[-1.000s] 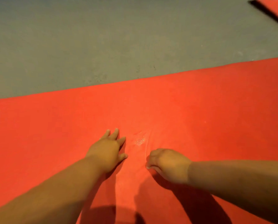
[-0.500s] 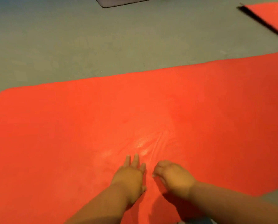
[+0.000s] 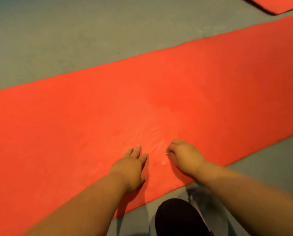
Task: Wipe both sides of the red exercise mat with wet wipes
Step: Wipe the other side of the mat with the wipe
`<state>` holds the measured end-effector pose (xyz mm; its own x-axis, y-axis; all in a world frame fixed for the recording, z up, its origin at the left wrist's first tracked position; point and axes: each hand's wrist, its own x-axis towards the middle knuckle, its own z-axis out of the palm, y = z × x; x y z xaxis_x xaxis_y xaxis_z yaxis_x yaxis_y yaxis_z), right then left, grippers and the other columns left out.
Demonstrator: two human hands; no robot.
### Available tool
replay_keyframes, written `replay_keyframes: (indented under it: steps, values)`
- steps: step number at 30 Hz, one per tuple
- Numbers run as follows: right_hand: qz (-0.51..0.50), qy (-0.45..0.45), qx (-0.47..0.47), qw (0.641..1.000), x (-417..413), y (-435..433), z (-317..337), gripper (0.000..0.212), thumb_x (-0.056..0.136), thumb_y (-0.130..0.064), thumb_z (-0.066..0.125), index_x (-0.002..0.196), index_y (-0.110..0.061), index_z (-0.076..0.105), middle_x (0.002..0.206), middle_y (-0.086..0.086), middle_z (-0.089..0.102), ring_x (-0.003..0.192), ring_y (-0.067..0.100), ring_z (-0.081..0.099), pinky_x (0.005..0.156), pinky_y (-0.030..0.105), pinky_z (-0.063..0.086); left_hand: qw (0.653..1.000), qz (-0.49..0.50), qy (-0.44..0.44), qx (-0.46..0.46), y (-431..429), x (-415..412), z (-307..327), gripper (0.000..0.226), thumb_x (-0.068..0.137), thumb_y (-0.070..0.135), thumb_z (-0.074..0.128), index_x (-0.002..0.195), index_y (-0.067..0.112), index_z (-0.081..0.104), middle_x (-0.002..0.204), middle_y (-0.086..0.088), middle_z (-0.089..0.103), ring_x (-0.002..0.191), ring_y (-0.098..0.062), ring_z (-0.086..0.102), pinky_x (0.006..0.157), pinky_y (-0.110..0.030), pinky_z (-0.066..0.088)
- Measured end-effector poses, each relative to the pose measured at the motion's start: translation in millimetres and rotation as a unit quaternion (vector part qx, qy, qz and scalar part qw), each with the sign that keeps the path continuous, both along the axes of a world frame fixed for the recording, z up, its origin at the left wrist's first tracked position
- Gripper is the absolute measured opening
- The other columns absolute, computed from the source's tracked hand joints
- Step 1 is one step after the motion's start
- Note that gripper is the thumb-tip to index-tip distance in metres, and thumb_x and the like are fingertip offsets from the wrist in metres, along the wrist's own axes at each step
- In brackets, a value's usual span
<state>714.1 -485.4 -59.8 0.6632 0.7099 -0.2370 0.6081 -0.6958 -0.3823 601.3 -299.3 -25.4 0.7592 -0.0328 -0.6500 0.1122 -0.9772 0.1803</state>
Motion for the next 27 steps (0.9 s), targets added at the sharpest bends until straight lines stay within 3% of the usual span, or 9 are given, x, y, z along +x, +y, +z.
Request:
replay_keyframes:
  steps: [3, 5, 9, 11, 13, 17, 19, 23, 27]
  values:
    - [-0.27, -0.048, 0.0, 0.962, 46.6, -56.1, -0.2, 0.017, 0.082, -0.004, 0.06, 0.093, -0.006, 0.072, 0.099, 0.017, 0.065, 0.095, 0.035, 0.061, 0.081, 0.034, 0.042, 1.0, 0.008, -0.013, 0.003, -12.4, 10.5, -12.2, 0.088, 0.09, 0.043, 0.058, 0.152, 0.033, -0.003, 0.16, -0.006, -0.015, 0.148, -0.03, -0.003, 0.119, -0.041, 0.015]
    - [-0.332, -0.046, -0.003, 0.942, 45.5, -65.0, -0.7, 0.017, 0.082, -0.004, 0.059, 0.093, -0.007, 0.072, 0.1, 0.017, 0.066, 0.095, 0.034, 0.061, 0.08, 0.033, 0.042, 1.0, 0.025, -0.018, 0.005, -24.7, 18.6, -18.1, 0.086, 0.091, 0.043, 0.056, 0.15, 0.042, -0.007, 0.16, -0.002, -0.017, 0.147, -0.033, -0.007, 0.117, -0.052, 0.017]
    - [-0.121, 0.07, 0.037, 0.99, -28.4, -22.2, -3.9, 0.023, 0.087, -0.016, 0.052, 0.101, -0.014, 0.07, 0.105, 0.008, 0.063, 0.098, 0.027, 0.06, 0.086, 0.031, 0.045, 0.999, 0.034, 0.017, 0.023, -52.3, 33.9, -21.8, 0.083, 0.091, 0.049, 0.053, 0.146, 0.049, -0.009, 0.156, -0.007, -0.027, 0.141, -0.047, -0.017, 0.105, -0.071, 0.018]
    - [-0.011, 0.089, 0.067, 0.994, -47.7, -27.1, -6.3, 0.025, 0.081, -0.019, 0.05, 0.094, -0.016, 0.071, 0.093, 0.007, 0.064, 0.088, 0.027, 0.062, 0.077, 0.033, 0.052, 0.999, 0.032, 0.028, 0.027, -52.4, 36.9, -22.3, 0.083, 0.09, 0.05, 0.054, 0.145, 0.051, -0.009, 0.155, -0.007, -0.029, 0.141, -0.047, -0.018, 0.104, -0.072, 0.02]
    - [-0.122, 0.066, 0.101, 0.985, -26.8, -59.0, -9.1, 0.019, 0.079, -0.015, 0.054, 0.085, -0.016, 0.072, 0.084, 0.004, 0.062, 0.079, 0.025, 0.062, 0.071, 0.027, 0.049, 0.998, 0.031, 0.04, 0.024, -48.8, 35.7, -20.8, 0.085, 0.091, 0.048, 0.056, 0.145, 0.053, -0.01, 0.155, -0.004, -0.029, 0.142, -0.045, -0.018, 0.105, -0.07, 0.022]
    - [-0.414, -0.01, 0.048, 0.909, 24.8, -125.2, 0.4, 0.014, 0.083, -0.007, 0.061, 0.089, -0.011, 0.073, 0.094, 0.008, 0.064, 0.09, 0.026, 0.06, 0.073, 0.023, 0.035, 0.998, 0.026, 0.053, 0.035, -46.0, 36.0, -18.6, 0.084, 0.093, 0.042, 0.056, 0.145, 0.053, -0.01, 0.155, -0.002, -0.031, 0.142, -0.044, -0.02, 0.105, -0.068, 0.022]
    - [-0.368, -0.002, 0.033, 0.929, 17.4, -109.1, 1.4, 0.015, 0.085, -0.011, 0.06, 0.093, -0.012, 0.072, 0.098, 0.007, 0.064, 0.093, 0.025, 0.06, 0.075, 0.023, 0.035, 0.998, 0.033, 0.05, 0.033, -49.5, 37.4, -20.8, 0.085, 0.094, 0.04, 0.056, 0.144, 0.054, -0.011, 0.155, -0.002, -0.032, 0.141, -0.044, -0.021, 0.105, -0.069, 0.021]
    - [-0.099, 0.112, 0.023, 0.989, -38.3, -53.3, -1.9, 0.025, 0.088, -0.014, 0.052, 0.106, -0.015, 0.069, 0.109, 0.003, 0.059, 0.102, 0.021, 0.058, 0.086, 0.025, 0.042, 0.998, 0.037, 0.041, 0.035, -47.5, 34.2, -19.2, 0.084, 0.093, 0.042, 0.056, 0.145, 0.054, -0.009, 0.156, -0.001, -0.028, 0.143, -0.042, -0.017, 0.105, -0.067, 0.024]
    - [-0.227, 0.054, 0.045, 0.971, -15.0, -107.1, -1.1, 0.017, 0.087, -0.011, 0.056, 0.096, -0.013, 0.071, 0.091, -0.002, 0.053, 0.088, 0.021, 0.057, 0.072, 0.023, 0.037, 0.998, 0.035, 0.036, 0.036, -44.0, 31.1, -22.3, 0.084, 0.092, 0.046, 0.057, 0.144, 0.055, -0.008, 0.157, 0.0, -0.025, 0.144, -0.04, -0.013, 0.107, -0.064, 0.028]
